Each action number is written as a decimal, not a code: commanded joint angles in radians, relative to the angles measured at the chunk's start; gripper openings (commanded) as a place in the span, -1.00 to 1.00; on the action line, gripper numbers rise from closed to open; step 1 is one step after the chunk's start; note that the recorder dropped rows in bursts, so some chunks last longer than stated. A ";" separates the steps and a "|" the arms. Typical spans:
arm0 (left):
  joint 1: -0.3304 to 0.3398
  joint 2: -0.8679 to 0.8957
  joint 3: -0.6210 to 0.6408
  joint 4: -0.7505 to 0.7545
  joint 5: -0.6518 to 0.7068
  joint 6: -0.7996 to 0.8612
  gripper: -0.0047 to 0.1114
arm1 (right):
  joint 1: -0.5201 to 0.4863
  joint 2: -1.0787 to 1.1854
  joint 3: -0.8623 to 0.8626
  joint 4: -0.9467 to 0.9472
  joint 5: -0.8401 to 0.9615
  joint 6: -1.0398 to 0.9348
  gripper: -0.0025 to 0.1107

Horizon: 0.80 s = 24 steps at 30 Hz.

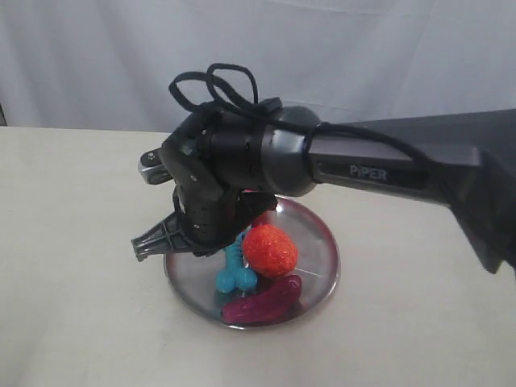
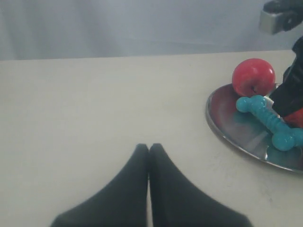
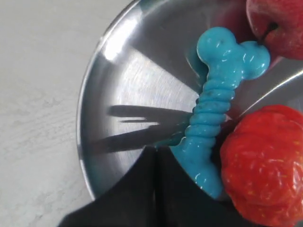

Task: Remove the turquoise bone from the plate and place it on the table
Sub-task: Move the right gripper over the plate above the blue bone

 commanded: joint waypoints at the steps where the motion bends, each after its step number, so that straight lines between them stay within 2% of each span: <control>1: -0.003 -0.001 0.003 0.000 -0.001 -0.001 -0.92 | -0.025 0.046 -0.008 -0.032 0.000 0.035 -0.96; 16: -0.003 -0.001 0.003 0.000 -0.001 -0.001 -0.92 | -0.050 0.058 -0.008 -0.041 -0.010 0.066 -0.95; 19: -0.003 -0.001 0.003 0.000 -0.001 -0.001 -0.92 | -0.050 0.058 -0.008 -0.041 -0.010 0.066 -0.78; 24: -0.003 -0.001 0.003 0.000 -0.001 -0.001 -0.92 | -0.050 0.058 -0.008 -0.041 -0.008 0.094 -0.31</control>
